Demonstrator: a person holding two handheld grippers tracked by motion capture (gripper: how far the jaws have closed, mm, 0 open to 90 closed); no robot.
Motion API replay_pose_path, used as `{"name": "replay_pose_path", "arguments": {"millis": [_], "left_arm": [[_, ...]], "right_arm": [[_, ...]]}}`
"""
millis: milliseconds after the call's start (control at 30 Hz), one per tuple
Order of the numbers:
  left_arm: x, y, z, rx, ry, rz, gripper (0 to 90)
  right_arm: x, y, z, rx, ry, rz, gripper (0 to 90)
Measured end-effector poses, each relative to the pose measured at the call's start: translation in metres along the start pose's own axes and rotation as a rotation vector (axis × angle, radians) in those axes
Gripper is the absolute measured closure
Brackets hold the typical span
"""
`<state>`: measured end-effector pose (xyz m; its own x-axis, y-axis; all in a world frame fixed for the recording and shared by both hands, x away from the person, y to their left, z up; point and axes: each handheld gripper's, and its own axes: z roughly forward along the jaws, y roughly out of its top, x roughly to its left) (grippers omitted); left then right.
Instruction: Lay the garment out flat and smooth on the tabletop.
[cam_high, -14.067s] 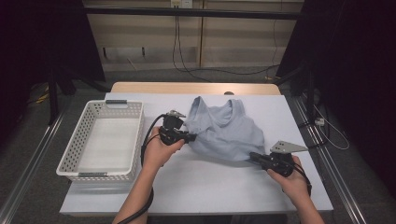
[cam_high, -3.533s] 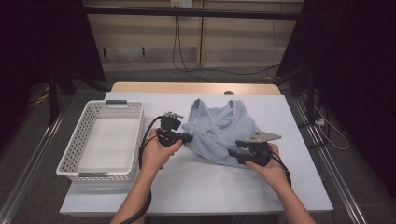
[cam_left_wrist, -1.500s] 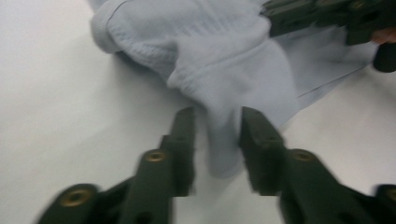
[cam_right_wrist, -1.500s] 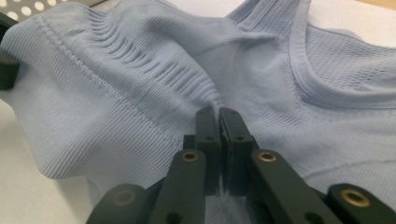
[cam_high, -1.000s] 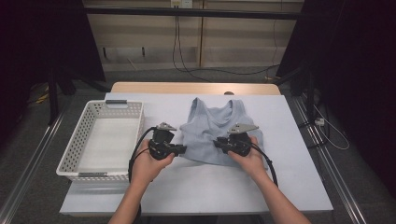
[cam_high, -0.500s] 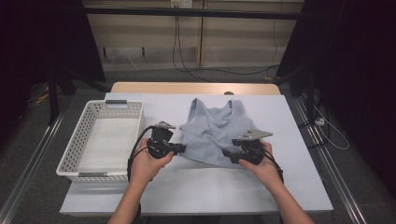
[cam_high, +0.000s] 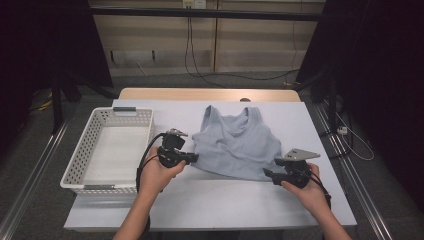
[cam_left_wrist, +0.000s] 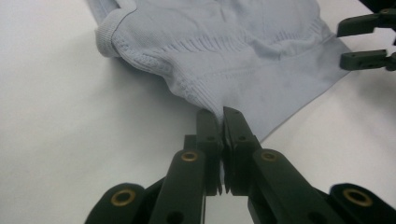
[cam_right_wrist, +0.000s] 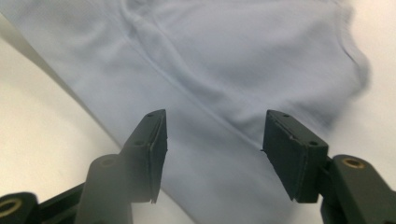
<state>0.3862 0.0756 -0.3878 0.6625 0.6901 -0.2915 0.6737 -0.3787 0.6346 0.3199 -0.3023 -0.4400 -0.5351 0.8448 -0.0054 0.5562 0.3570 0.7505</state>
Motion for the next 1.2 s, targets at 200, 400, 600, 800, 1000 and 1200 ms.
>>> {"name": "replay_pose_path", "arguments": {"millis": [200,400,600,800,1000,1200], "left_arm": [[0.004,-0.001,0.005,0.003,0.016,-0.007,87.1],[0.008,0.001,0.01,0.003,0.03,-0.015,87.1],[0.011,0.0,0.015,0.007,0.031,-0.027,87.0],[0.013,-0.004,0.017,0.05,0.019,-0.054,87.2],[0.005,-0.009,0.007,0.06,-0.007,-0.062,87.2],[0.0,-0.021,0.005,0.097,-0.009,-0.074,87.2]], "right_arm": [[-0.014,-0.016,-0.005,0.009,-0.028,0.059,47.5],[-0.021,-0.021,-0.001,0.032,-0.049,0.085,57.2],[-0.027,-0.019,0.001,0.018,-0.048,0.102,87.7],[-0.03,-0.017,0.002,0.019,-0.081,0.105,88.2],[-0.024,-0.018,-0.013,0.015,-0.06,0.077,88.1],[-0.02,-0.019,-0.023,0.015,-0.049,0.065,88.0]]}}
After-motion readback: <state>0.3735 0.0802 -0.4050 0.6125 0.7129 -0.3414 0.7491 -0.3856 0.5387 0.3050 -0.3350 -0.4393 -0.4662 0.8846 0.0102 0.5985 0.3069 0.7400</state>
